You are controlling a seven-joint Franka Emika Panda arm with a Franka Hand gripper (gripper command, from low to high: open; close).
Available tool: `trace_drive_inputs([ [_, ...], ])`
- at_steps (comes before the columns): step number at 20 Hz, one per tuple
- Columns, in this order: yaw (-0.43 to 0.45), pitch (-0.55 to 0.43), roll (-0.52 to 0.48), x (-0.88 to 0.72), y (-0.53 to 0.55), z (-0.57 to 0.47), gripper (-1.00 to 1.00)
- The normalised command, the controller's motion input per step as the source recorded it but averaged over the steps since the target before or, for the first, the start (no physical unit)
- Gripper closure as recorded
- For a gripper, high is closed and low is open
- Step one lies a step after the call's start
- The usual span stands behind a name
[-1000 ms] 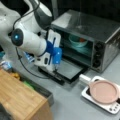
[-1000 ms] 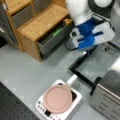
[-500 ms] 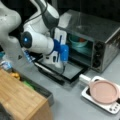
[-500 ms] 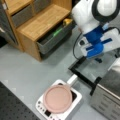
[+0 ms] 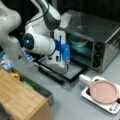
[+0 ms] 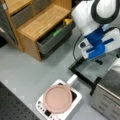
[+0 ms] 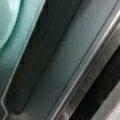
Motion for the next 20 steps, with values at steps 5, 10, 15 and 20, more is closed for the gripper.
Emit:
trace_drive_inputs([
  [5,0.334,-0.129,0.2,0.07,-0.21,-0.2,-1.0],
  [10,0.249,-0.07,0.172,0.1,-0.15,-0.16,-1.0],
  [15,0.262,-0.087,0.194,0.12,-0.04,-0.12,-1.0],
  [20,0.184,-0.05,0.216,0.12,0.01,-0.04,-1.0],
])
